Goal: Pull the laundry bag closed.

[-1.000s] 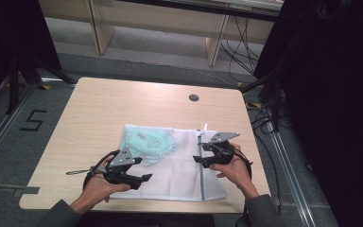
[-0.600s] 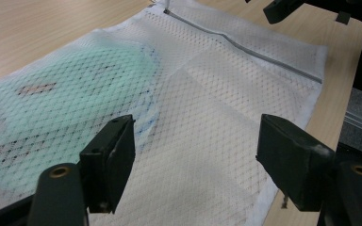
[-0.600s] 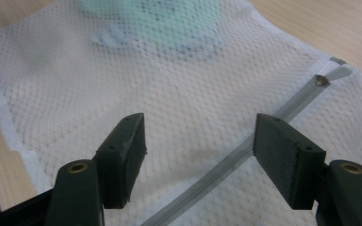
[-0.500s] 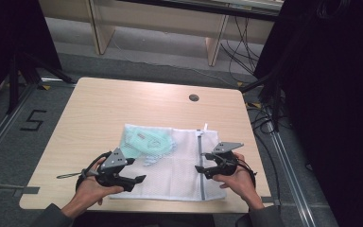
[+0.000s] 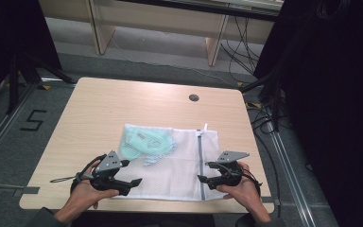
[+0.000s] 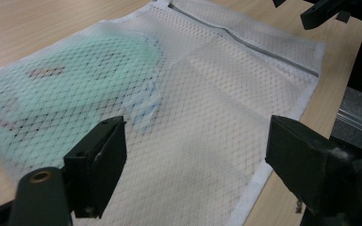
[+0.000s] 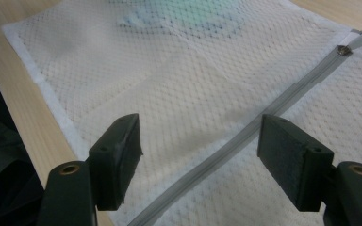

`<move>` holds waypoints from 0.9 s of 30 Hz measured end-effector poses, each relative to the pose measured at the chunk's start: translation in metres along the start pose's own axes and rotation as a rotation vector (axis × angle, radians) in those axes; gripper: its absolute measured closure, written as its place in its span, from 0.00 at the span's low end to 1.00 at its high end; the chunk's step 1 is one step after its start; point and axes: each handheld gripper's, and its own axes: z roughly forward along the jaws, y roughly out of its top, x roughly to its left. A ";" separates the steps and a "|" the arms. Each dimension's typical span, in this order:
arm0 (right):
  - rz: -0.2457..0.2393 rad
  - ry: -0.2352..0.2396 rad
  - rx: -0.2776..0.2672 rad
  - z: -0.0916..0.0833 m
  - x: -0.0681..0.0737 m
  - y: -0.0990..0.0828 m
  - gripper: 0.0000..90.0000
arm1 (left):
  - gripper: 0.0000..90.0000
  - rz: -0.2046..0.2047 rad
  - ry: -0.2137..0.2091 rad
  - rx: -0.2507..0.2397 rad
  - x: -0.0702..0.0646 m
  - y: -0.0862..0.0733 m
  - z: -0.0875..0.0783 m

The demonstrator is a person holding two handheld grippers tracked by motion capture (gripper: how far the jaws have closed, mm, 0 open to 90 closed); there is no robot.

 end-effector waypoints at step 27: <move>0.012 -0.036 0.038 -0.013 0.010 -0.024 0.32 | 0.17 -0.023 0.003 0.012 -0.008 -0.013 -0.018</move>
